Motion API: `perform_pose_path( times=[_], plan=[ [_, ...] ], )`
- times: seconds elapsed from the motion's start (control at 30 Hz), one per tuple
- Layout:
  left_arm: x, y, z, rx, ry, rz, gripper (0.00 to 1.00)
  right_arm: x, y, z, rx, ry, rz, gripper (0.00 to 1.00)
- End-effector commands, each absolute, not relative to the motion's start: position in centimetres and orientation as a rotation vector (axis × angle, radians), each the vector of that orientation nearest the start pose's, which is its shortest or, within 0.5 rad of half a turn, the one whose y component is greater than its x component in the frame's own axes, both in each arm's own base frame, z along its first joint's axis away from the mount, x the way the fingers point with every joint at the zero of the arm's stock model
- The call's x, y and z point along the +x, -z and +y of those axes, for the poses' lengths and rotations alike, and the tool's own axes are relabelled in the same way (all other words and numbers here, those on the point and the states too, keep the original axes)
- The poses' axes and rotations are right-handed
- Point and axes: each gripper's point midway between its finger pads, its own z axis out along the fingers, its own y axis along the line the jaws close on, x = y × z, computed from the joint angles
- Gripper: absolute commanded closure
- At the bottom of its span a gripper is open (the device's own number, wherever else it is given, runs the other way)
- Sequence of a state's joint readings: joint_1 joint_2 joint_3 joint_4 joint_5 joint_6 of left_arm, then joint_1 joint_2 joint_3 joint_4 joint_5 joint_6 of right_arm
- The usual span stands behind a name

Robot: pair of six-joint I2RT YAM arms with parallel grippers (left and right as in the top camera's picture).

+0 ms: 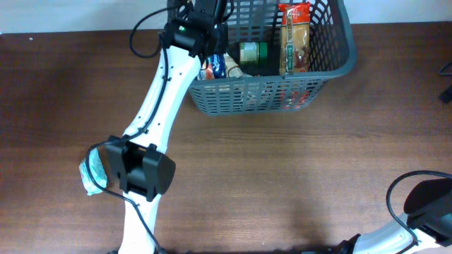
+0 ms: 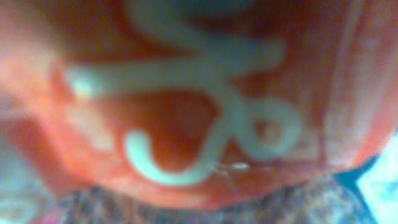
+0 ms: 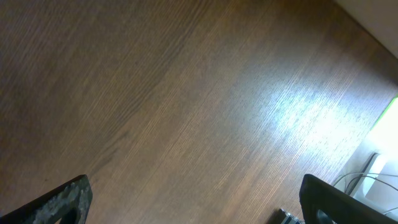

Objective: Pack container
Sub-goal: 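Lower the multipack into the basket and open the left gripper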

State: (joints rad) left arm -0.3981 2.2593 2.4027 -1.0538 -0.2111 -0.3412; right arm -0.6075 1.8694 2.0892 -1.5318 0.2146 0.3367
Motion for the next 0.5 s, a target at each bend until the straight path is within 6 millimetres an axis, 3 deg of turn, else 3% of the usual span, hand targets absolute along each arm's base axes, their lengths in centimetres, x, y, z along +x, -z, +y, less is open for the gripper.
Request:
perform_pose_path(
  times=[0.0, 0.1, 0.3, 0.37, 0.47],
  plan=[
    [54.11, -20.9, -18.68, -0.027, 0.036, 2.473, 0.73, 29.58, -24.17, -25.06, 1.361, 0.356, 2.557, 0.01],
    [54.2, -20.98, -18.71, -0.028, 0.038, 2.469, 0.69, 29.58, -24.17, -25.06, 1.361, 0.356, 2.557, 0.01],
    [54.23, -21.03, -18.66, -0.024, 0.037, 2.467, 0.39, 29.58, -24.17, -25.06, 1.361, 0.356, 2.557, 0.01],
    [54.24, -21.05, -18.65, -0.025, 0.036, 2.467, 0.24, 29.58, -24.17, -25.06, 1.361, 0.356, 2.557, 0.01],
    [54.24, -21.05, -18.66, -0.025, 0.037, 2.467, 0.13, 29.58, -24.17, -25.06, 1.361, 0.356, 2.557, 0.01]
  ],
)
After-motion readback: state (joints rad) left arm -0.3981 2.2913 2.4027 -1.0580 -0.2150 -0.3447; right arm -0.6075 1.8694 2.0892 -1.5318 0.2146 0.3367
